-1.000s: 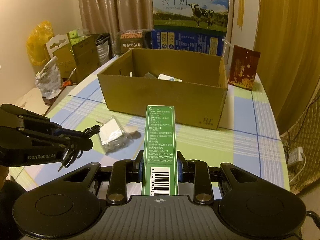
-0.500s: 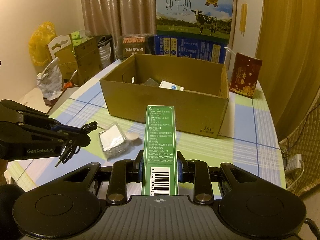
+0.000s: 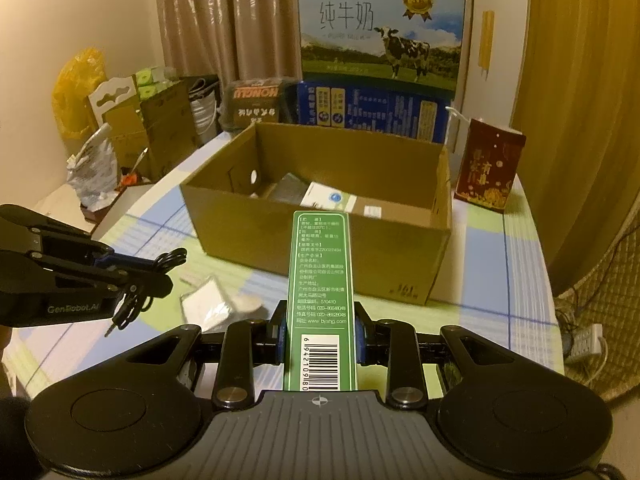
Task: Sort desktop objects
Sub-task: 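Carry the green box and black cable over the cardboard box with both tools, then open both tools to drop the green box and cable into the cardboard box, then withdraw both tools toward the clear case and white spoon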
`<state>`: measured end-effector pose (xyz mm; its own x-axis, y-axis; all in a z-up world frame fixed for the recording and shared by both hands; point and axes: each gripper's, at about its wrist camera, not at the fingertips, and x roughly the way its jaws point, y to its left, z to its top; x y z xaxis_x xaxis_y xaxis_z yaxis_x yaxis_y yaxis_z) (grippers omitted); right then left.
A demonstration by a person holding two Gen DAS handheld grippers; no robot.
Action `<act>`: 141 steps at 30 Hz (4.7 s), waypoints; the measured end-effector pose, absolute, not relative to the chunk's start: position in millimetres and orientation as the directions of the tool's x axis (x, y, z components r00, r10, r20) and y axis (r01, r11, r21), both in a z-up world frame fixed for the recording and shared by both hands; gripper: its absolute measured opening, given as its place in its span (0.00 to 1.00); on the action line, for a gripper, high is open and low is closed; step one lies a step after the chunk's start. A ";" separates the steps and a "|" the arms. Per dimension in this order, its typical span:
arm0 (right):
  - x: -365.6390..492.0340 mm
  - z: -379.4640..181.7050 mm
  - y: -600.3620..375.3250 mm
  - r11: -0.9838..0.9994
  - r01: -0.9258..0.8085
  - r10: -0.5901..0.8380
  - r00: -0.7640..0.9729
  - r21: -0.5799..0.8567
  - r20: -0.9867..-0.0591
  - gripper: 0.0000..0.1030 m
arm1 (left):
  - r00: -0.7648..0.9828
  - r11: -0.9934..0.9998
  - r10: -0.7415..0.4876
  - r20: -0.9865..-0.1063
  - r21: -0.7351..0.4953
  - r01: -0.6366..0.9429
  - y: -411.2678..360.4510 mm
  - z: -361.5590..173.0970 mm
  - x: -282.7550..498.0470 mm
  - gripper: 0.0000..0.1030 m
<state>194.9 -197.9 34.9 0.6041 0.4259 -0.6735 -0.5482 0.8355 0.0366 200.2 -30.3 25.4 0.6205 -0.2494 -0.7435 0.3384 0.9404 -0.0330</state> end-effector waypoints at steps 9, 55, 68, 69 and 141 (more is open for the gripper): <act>249.7 50.1 -186.4 0.834 -0.551 0.428 0.616 0.026 -0.661 0.27 | 0.631 0.939 -0.262 -0.730 -0.043 0.340 -28.3 42.6 250.0 0.09; 394.0 46.6 -159.6 0.866 -0.500 0.383 0.640 0.018 -0.666 0.27 | 0.650 0.958 -0.251 -0.718 -0.090 0.271 -25.2 29.2 421.8 0.14; 399.2 50.6 -166.8 0.882 -0.464 0.412 0.677 0.081 -0.610 0.49 | 0.651 0.957 -0.257 -0.714 -0.095 0.274 -16.9 30.9 406.7 0.16; 397.2 50.3 -168.5 0.883 -0.462 0.411 0.677 0.081 -0.611 0.49 | 0.651 0.957 -0.258 -0.714 -0.096 0.274 -16.6 30.7 405.5 0.17; 160.7 1.0 -191.9 0.832 -0.543 0.435 0.516 0.110 -0.738 0.98 | 0.641 0.986 -0.149 -0.753 -0.068 0.150 56.0 18.3 162.7 0.98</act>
<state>160.7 -191.9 1.0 0.5160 0.4346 -0.7381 -0.5430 0.8324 0.1104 162.7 56.0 18.3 0.6412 -0.1494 -0.7527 0.1503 0.9863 -0.0677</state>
